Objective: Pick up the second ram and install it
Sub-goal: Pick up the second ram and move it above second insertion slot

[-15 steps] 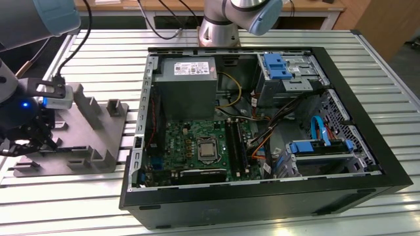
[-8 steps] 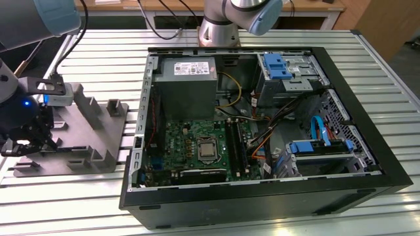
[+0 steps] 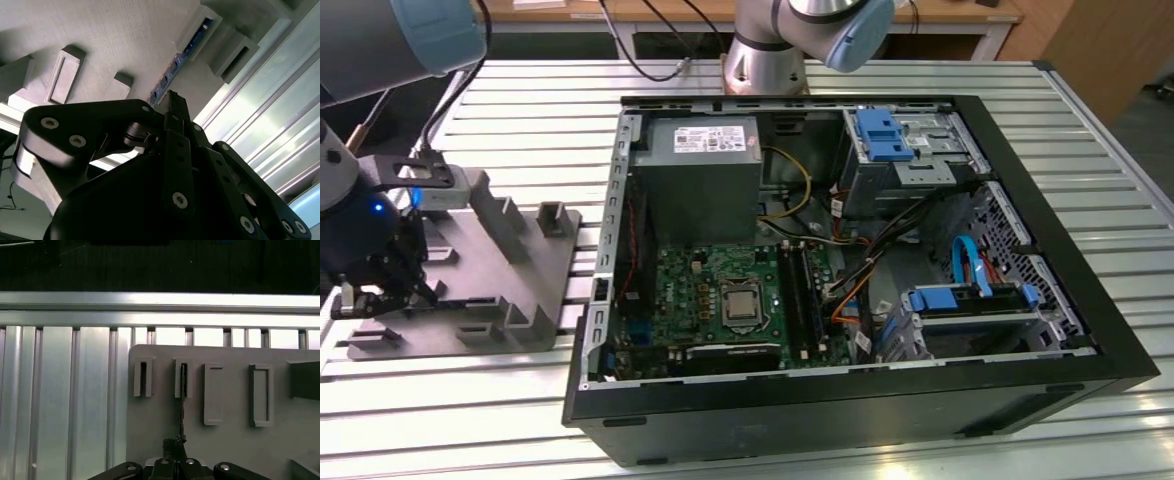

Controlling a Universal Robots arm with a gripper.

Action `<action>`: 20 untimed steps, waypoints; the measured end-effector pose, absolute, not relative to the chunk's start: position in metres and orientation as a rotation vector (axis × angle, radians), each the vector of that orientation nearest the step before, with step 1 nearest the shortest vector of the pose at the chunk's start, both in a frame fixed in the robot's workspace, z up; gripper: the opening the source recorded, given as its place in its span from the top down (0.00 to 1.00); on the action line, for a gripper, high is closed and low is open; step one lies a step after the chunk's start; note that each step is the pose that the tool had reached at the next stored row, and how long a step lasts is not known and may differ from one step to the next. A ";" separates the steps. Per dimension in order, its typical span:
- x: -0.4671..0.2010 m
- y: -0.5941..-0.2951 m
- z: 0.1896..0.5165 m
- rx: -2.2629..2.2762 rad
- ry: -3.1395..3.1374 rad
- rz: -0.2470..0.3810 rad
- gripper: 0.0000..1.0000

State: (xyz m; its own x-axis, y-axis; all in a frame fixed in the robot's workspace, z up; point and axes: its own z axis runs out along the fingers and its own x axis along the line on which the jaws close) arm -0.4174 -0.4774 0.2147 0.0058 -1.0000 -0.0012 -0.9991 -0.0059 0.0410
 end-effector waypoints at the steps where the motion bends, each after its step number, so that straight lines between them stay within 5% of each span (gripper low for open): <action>1: -0.417 -0.477 0.214 2.214 -2.189 -0.046 0.90; 20: -0.417 -0.473 0.213 2.244 -2.166 -0.055 0.83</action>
